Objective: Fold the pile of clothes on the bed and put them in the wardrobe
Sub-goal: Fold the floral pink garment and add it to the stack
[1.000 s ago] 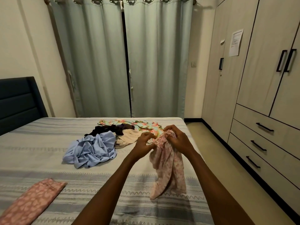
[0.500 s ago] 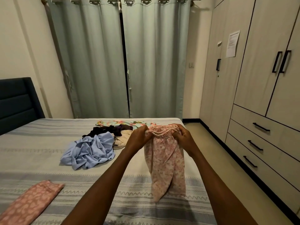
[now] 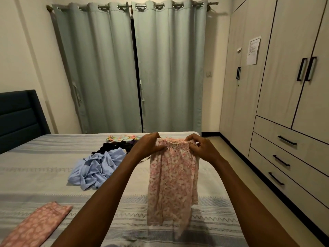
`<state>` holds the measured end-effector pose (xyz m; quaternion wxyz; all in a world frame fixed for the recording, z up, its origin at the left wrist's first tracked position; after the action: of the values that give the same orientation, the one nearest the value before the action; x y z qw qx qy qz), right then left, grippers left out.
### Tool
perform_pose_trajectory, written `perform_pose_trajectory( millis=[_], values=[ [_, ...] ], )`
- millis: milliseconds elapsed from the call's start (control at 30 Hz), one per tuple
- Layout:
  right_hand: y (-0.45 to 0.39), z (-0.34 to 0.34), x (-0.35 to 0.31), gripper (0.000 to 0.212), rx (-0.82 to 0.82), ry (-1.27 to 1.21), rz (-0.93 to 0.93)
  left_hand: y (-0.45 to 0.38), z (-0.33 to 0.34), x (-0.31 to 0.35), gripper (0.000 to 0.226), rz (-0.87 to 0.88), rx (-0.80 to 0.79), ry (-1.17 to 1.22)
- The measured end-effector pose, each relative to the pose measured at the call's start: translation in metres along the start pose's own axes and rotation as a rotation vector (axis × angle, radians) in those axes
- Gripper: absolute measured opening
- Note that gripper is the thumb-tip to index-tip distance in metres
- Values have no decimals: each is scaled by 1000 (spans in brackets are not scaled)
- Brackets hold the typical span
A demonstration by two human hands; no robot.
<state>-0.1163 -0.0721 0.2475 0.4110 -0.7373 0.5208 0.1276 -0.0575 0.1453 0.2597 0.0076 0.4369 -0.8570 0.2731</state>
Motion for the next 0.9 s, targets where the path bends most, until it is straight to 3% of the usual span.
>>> perform_pose_trajectory(
  millis=[133,267,333,433,500,667,800,900],
  values=[
    [-3,-4,-4,9,-11,193,-32,4,-1,1,36,79,-87,12],
    [-9,-11,-8,4,121,270,-46,2,-4,8,28,50,-45,6],
    [-11,-15,-9,9,171,289,9,0,-5,4,25,-40,17,142],
    [-13,-20,-7,17,186,153,76,0,-6,-5,31,-195,59,568],
    [-15,-20,-3,22,150,-100,100,3,1,-7,37,-285,-36,832],
    [-9,-16,2,29,-36,-523,218,16,14,3,18,-326,-494,1006],
    [-7,-2,13,24,-237,-732,309,20,21,-2,21,-391,-624,1105],
    [-11,8,27,16,-311,-734,353,19,33,-12,26,-444,-706,1113]
  ],
)
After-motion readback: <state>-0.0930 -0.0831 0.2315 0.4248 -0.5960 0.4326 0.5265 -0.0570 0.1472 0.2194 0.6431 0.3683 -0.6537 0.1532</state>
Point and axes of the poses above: each hand's wrist, its own y-axis away from the middle knuckle, its own z-axis out of the palm, x = y × z, the point moved 8 cm from there along -y, towards the middle knuckle, and after that the axes turned 3 degrees about -x, right-handed, at the moved point
